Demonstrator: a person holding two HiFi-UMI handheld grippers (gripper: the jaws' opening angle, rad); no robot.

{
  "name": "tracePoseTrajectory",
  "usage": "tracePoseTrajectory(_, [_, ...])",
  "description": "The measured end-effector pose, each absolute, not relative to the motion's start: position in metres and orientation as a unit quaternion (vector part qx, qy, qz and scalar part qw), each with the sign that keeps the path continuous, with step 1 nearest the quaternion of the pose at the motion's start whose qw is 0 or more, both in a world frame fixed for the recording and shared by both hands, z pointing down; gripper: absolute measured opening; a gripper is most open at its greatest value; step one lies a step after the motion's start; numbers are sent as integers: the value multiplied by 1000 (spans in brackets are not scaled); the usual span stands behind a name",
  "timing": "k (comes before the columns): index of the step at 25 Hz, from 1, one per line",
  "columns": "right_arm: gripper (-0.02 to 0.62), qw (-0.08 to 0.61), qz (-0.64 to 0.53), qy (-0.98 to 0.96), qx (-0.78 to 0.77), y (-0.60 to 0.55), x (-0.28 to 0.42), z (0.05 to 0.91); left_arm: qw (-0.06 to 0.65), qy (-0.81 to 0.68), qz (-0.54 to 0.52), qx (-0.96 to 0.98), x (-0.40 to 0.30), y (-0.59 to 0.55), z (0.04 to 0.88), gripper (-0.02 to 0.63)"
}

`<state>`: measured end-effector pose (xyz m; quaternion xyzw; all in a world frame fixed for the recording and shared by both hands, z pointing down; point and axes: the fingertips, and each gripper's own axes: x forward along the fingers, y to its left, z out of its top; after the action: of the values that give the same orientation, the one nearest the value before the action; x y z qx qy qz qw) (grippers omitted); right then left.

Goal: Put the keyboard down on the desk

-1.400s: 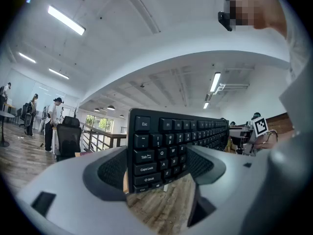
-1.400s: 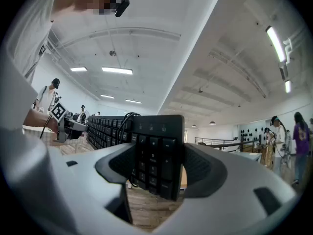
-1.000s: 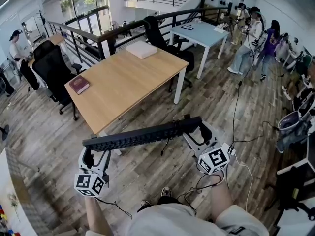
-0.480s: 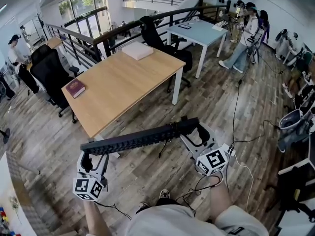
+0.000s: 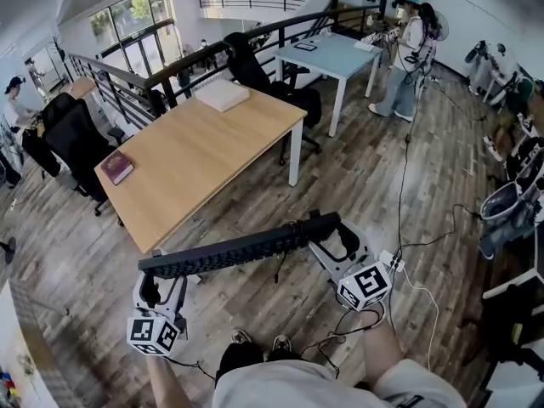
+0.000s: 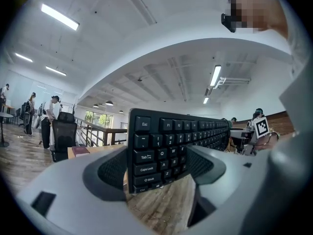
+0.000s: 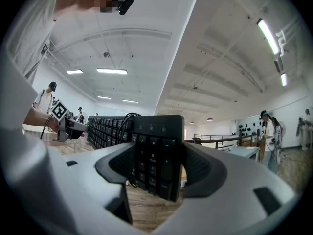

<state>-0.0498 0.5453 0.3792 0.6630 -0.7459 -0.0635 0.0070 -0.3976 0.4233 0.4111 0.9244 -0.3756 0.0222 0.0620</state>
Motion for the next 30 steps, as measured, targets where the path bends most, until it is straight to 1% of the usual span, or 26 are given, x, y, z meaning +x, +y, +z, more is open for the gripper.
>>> tracePoseTrajectory(5, [293,10,-61,-741,669,533,-34,381,69,-368,26,927,-380,406,415,373])
tracePoseTrajectory(11, [293,18,-58,-730,680,483,-5,387,72,-354,27,932,-346,344,423,373])
tracePoseTrajectory(17, [293,25,-64,-723,688,470,3,389,76,-339,15,938,-334,324,434,373])
tracePoseTrajectory(24, [293,31,-58,-710,702,381,30,387,82,-318,18,944,-300,221,431,373])
tracePoseTrajectory(30, [293,36,-62,-699,712,330,37,385,84,-303,18,949,-288,161,432,373])
